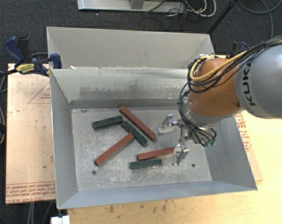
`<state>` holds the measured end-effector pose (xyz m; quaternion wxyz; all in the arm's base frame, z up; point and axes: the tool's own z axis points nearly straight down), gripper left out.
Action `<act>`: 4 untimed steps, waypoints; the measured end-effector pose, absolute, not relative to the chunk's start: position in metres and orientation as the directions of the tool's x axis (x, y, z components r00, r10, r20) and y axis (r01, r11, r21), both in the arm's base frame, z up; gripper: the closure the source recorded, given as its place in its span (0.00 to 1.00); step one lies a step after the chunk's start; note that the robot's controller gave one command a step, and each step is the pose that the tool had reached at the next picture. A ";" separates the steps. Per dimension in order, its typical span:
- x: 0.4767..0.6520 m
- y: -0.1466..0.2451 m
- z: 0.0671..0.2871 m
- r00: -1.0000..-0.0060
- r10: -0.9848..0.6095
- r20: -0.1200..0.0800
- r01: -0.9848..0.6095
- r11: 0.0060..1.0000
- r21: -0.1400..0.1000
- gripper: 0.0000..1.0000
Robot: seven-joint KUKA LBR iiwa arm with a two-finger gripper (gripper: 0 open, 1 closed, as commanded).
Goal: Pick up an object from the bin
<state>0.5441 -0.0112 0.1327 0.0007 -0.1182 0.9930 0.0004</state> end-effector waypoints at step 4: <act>0.542 -0.006 0.080 -0.980 -0.196 -0.017 -0.196 0.981 -0.002 1.00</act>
Offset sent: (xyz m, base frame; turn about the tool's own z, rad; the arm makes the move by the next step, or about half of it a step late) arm -0.0053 0.0048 -0.0627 -0.1621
